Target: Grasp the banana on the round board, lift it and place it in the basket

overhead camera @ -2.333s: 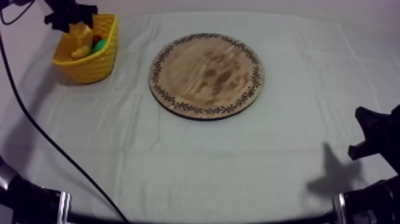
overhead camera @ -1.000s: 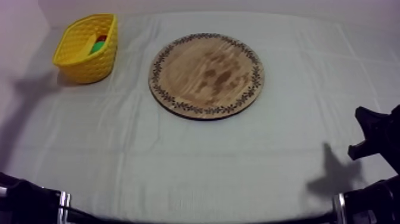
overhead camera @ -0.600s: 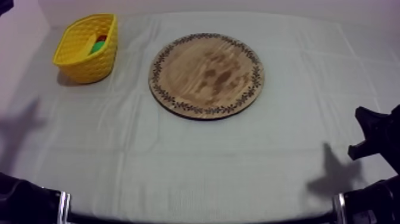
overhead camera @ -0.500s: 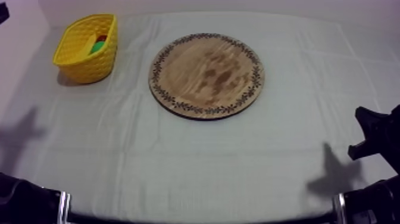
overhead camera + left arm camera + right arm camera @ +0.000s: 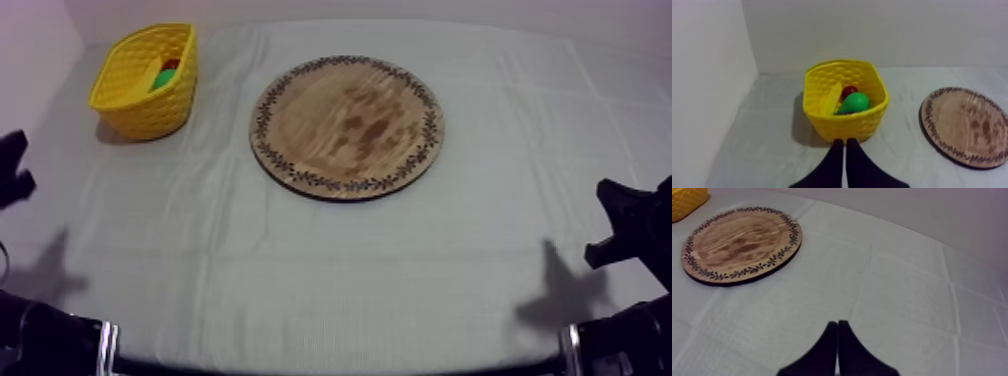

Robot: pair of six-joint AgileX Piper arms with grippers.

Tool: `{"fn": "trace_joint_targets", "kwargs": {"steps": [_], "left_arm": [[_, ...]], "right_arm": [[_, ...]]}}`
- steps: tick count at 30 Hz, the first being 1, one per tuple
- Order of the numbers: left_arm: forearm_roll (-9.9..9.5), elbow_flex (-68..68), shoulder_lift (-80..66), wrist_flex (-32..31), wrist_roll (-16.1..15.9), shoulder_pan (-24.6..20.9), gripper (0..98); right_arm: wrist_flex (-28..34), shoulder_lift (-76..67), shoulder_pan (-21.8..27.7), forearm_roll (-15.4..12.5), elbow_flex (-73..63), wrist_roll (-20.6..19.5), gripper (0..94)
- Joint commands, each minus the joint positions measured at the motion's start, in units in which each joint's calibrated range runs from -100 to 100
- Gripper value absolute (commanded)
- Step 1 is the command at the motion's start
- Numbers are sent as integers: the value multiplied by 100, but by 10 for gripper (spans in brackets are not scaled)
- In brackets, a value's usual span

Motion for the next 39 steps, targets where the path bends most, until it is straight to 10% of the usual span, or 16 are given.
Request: {"fn": "trace_joint_targets", "kwargs": {"steps": [1,39], "left_arm": [[-15,793,-682,-71,19,6,0],[134,1949,-1070,-849,-228,-221,0]], "right_arm": [[4,0,0,0,-3,-1,3],[4,0,0,0,-3,-1,3]]}}
